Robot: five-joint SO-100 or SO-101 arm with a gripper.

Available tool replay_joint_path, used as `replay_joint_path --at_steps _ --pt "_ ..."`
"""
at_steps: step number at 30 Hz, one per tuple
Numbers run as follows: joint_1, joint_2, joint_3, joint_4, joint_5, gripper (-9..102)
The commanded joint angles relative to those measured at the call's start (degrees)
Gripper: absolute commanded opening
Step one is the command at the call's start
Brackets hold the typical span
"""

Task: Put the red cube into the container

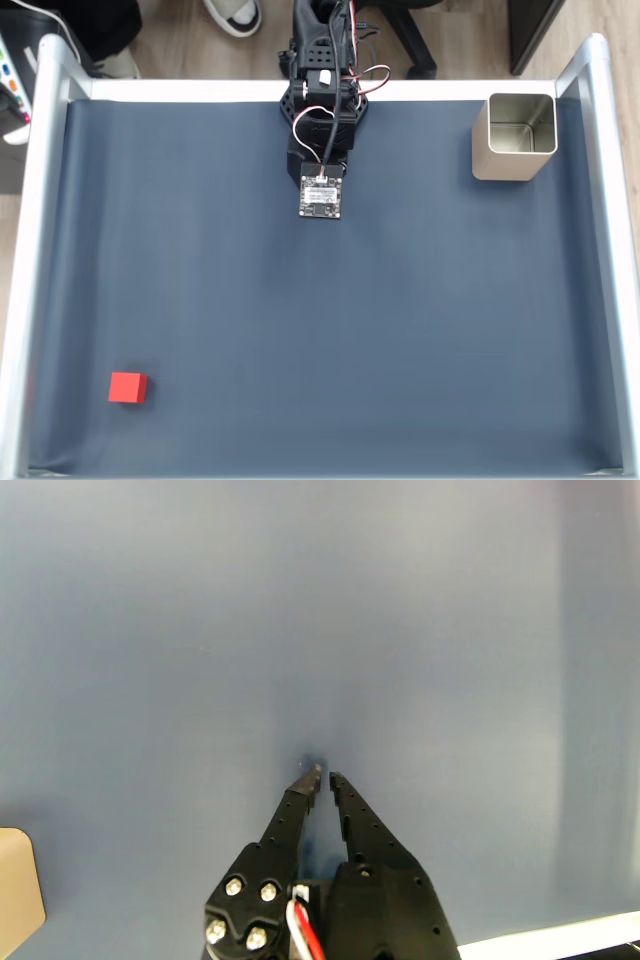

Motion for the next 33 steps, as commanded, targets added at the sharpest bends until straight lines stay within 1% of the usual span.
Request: replay_joint_path --at_steps 1,4,8,12,15,16,19,23,28,33 --pt "0.1 -0.2 -0.3 0.4 -0.7 0" --pt "0.1 -0.5 -0.3 -2.8 -0.9 0" --pt "0.2 -2.7 -0.3 -11.8 0.6 0" --pt "1.1 -6.8 -0.3 -24.7 2.4 0" --pt "2.3 -11.1 -0.5 -37.7 7.6 0" --pt "2.3 -12.3 -1.1 -40.3 8.6 0" --pt "2.2 -17.0 -6.2 -40.5 9.8 0" --pt "3.9 -27.6 -17.2 -39.3 10.8 0" --pt "7.0 -41.4 -33.9 -33.7 6.8 0" --pt "11.1 -50.2 -44.0 -32.1 0.5 0"
